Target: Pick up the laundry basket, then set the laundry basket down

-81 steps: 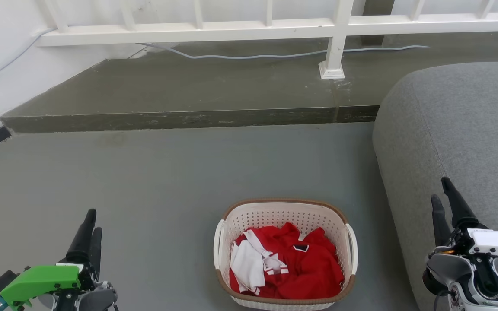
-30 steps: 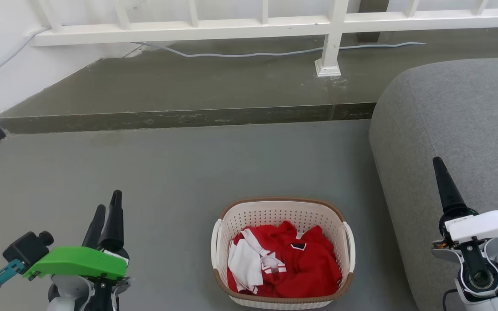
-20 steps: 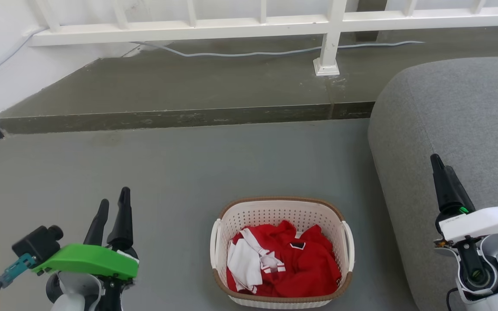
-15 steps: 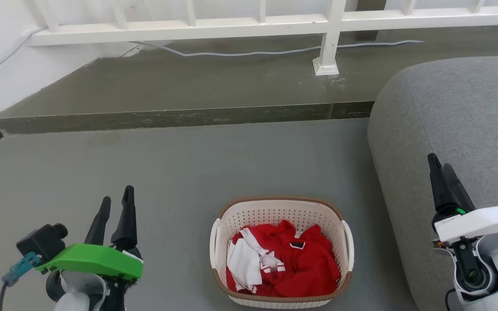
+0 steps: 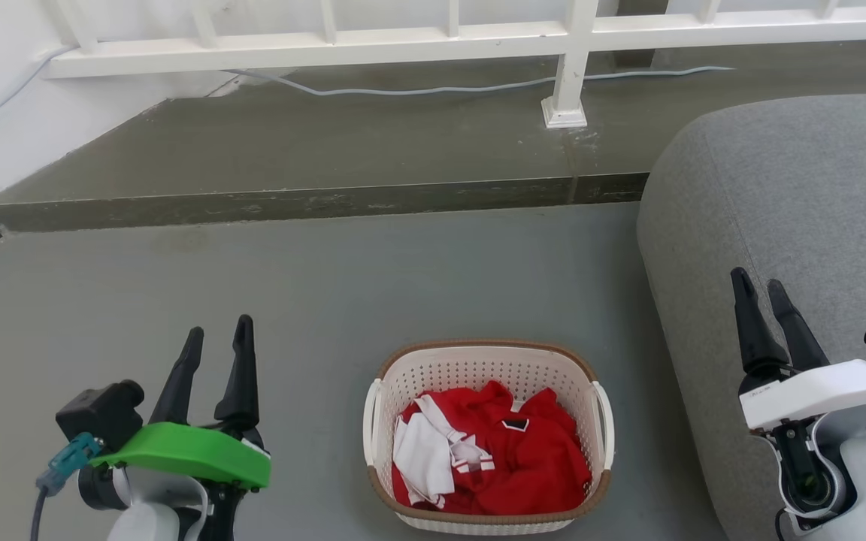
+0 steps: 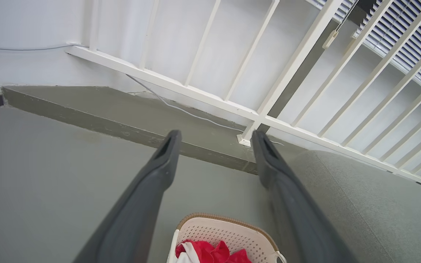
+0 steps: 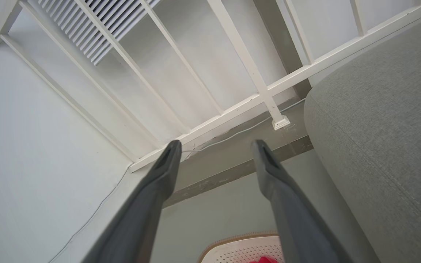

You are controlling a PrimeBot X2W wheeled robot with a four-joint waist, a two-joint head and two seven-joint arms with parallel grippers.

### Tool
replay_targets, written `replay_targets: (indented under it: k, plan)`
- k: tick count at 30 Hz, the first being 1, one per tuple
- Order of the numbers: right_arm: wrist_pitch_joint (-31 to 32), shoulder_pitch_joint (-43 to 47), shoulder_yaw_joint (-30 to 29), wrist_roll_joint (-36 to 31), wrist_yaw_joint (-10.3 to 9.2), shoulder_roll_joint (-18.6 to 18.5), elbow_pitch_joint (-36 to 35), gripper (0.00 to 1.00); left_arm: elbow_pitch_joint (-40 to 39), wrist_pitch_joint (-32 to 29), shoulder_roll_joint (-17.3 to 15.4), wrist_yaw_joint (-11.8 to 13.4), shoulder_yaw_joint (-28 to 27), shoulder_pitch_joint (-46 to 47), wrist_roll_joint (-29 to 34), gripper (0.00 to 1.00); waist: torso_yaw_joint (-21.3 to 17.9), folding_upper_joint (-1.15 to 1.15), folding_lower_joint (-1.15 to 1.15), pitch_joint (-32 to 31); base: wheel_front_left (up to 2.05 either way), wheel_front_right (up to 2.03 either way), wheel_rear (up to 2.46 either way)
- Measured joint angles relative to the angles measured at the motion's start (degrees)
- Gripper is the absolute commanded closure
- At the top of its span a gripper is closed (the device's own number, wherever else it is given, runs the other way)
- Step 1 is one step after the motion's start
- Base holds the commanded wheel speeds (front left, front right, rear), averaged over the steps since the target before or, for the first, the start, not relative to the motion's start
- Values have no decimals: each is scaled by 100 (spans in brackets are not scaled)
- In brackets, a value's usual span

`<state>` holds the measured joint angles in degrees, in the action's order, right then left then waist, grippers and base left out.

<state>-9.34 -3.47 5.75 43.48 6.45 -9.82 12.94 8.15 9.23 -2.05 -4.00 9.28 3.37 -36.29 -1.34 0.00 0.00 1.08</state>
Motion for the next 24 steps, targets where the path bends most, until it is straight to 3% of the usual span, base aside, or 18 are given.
replay_targets:
  k: [24]
  plan:
    - [-452,-85,41,-1717,1,8,4,0,-389,482,-10,158,422,0,1410,0,-33,0,0,47,0,0,0]
